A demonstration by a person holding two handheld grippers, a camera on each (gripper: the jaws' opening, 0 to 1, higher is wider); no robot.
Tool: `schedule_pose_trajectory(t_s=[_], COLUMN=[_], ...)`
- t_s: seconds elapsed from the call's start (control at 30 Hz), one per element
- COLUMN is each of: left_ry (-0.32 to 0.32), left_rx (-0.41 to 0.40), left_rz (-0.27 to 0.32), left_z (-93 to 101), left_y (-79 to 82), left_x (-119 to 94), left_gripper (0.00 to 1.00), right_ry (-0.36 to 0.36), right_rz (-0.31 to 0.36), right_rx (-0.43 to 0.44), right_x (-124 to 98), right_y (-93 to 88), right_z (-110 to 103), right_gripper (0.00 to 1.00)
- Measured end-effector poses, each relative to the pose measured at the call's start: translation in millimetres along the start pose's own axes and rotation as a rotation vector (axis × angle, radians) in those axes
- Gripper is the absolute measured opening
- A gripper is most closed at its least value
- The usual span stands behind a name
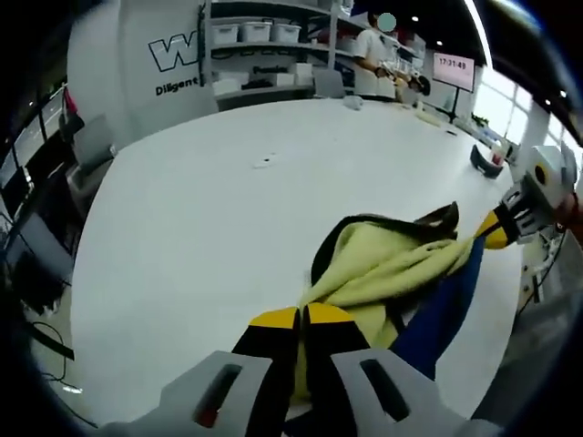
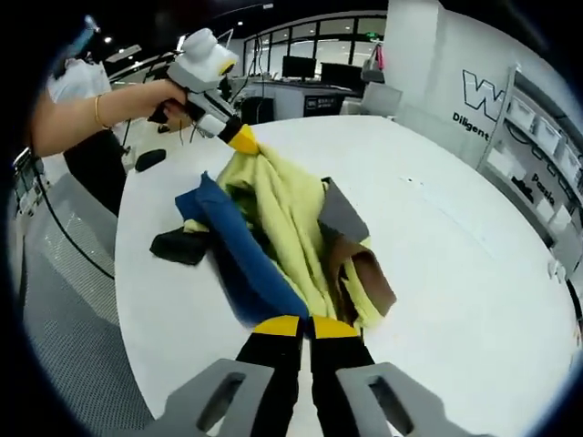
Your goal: Fold the garment on the visible template until the final outline fits inside the template.
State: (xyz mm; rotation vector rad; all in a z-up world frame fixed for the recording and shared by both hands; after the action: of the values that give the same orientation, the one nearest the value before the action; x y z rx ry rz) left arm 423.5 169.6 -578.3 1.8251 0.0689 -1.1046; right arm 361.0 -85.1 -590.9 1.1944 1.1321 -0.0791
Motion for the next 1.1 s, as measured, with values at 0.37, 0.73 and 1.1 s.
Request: schedule_pose_trajectory(t_s=[0.37,0.73,1.1], left_ry=[-0.100,-0.030,-0.051], left_rx=[0.044,-0.004,0.032], left_rz=[-0.016,0.141,0.113], left_z=[27.2,-4.8,-15.4], left_y=[-7.6,24.5,33.6], left_x=[-16,-22,54], left_gripper=[0.01,0.21,0.31], right_ry=[-0.126,-0.087,-0.103], right_rz=[0.012,0.085,0.143], right_rx=[0.027,0.446,0.785], right_x=[3,-2,1], right_y=[11.3,16.2,14.1], right_z=[37,31,7], right_gripper=[0.00,0.14,0.57])
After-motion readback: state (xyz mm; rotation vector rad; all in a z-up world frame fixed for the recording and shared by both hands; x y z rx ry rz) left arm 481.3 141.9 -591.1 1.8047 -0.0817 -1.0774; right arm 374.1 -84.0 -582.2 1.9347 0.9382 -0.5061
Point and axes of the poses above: the point that each gripper's makers call its tool centre point, and the gripper's own axes: x roughly forward along the fingers, z roughly to its right, y roughly out of its top, the point moved 3 cm from there along -x, roughly backward along the fingers, and after that the axes turned 14 degrees about x, right-handed, at the moved point
